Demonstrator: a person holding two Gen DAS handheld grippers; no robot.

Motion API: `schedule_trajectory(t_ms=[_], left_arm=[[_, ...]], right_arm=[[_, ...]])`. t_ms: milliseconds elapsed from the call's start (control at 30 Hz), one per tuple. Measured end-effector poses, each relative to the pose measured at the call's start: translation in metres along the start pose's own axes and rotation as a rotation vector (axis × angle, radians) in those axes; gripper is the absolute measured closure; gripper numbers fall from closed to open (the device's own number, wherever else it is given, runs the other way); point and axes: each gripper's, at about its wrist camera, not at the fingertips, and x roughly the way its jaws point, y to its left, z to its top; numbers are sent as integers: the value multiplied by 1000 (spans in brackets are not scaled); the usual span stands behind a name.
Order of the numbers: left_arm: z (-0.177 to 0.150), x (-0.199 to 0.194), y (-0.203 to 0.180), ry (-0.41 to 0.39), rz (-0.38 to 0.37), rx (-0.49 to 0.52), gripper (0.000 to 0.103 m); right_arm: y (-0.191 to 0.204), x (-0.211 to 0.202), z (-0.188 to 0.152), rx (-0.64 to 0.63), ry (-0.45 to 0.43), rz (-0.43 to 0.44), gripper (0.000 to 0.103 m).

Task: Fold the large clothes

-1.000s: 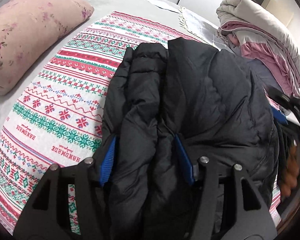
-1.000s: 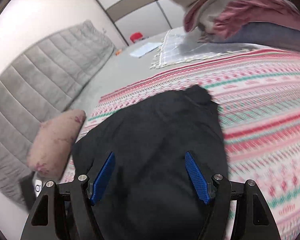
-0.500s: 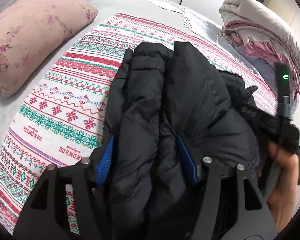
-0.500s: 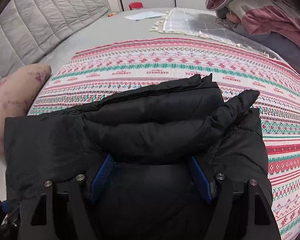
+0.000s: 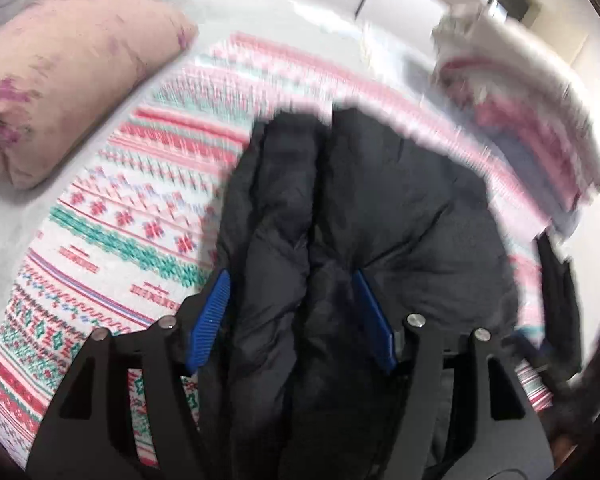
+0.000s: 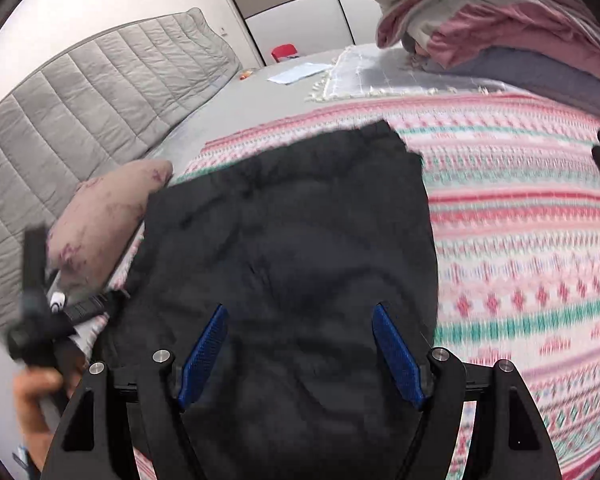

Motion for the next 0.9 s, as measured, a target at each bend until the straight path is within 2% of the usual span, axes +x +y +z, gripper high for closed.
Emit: schedule_trajectory(t_ms=[67,133,200,267,333,400,433,467,533,633,733,900], left_arm=[[2,-25,-1,-105,-27,9,37],[3,-48,-3,-217,-57,10,26],[3,-58,-11,-248,-150,10,24],[1,-52,-23,-215,-187,44,24],[-5,-30,-41,-150,-80,118,24],[-13,5,-48,-39,92,171,24],[-16,16,-44,4,128,172,23],[-20,30,-34,45,119,131,22],[-22,31,-19,50,95,64,22],[-24,38,-16,47,163,110,18],[-26,42,-15,67,162,116,18],[-29,30,-7,104,123,87,18]], right_arm=[[-4,3,-6,17,0,-4,27],[-3,-2,-5,17,-6,0,27],[4,-4,-5,-4,-7,43,27],[11,-1,-10,-32,11,38,27],[20,6,-18,-90,29,-16,26],[26,13,-22,-117,42,-51,26],[26,16,-23,-120,47,-60,26],[27,19,-25,-119,54,-64,26],[26,25,-28,-120,81,-64,25],[26,33,-29,-131,110,-73,25],[26,35,-28,-152,120,-75,25],[17,26,-25,-143,104,-26,24]])
